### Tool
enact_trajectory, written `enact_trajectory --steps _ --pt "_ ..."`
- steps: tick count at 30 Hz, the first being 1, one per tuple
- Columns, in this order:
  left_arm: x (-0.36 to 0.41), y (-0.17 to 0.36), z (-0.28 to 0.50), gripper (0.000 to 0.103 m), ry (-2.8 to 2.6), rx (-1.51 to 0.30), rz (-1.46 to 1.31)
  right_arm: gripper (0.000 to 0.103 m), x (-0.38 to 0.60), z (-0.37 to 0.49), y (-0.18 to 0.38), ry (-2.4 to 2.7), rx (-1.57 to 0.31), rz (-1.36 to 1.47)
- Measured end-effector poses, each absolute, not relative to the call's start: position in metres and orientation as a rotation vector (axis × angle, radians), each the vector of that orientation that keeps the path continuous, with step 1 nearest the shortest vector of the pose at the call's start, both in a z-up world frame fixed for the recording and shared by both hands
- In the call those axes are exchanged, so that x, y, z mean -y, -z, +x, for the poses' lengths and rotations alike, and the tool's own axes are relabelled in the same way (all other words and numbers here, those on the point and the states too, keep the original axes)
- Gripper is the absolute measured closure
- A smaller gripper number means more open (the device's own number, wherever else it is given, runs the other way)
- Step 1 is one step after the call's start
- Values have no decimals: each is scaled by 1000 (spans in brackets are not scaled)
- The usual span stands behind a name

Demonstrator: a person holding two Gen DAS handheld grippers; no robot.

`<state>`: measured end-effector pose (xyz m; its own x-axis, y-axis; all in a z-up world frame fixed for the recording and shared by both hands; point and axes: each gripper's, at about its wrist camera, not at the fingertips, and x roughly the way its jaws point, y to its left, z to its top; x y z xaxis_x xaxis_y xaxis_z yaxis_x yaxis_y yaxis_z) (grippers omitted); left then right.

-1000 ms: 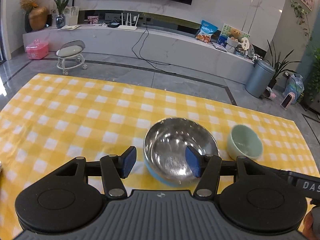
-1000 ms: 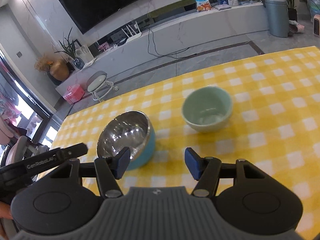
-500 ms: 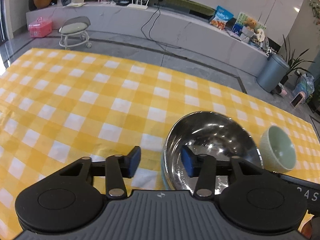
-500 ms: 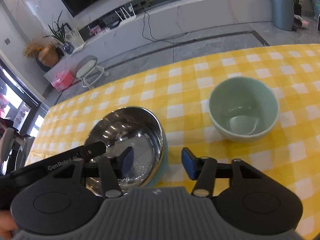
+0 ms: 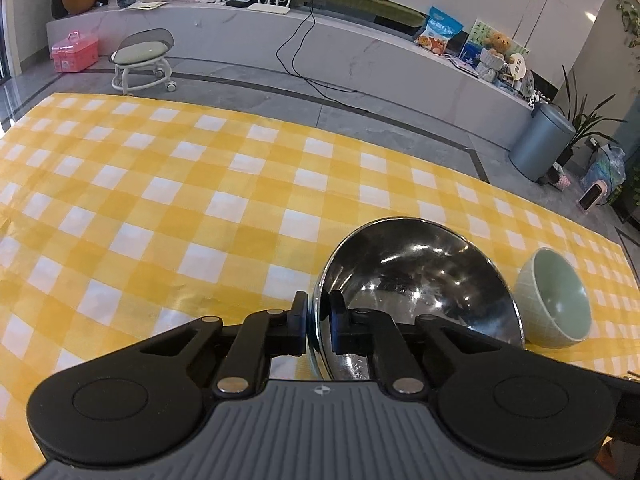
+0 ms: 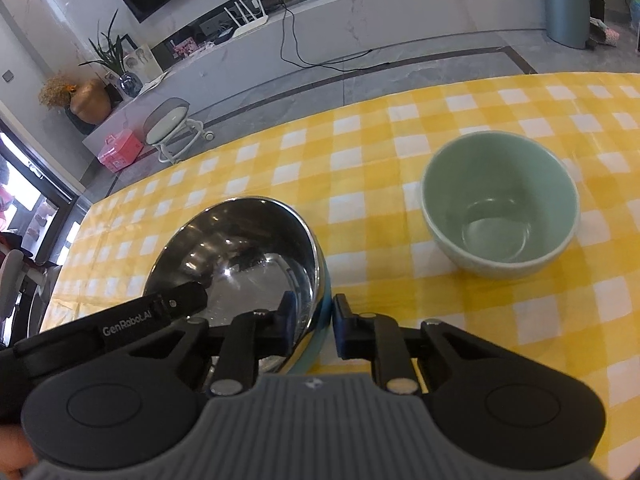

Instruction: Organize plates and bowls

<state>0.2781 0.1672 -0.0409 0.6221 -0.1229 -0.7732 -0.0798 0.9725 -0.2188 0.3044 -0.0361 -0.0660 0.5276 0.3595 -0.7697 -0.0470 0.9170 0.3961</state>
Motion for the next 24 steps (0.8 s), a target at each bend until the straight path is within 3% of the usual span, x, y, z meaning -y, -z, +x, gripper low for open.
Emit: enact_trajectory --steps 24 --pt "-121 -41 193 94 85 -903 -163 92 100 214 -6 -319 -963 378"
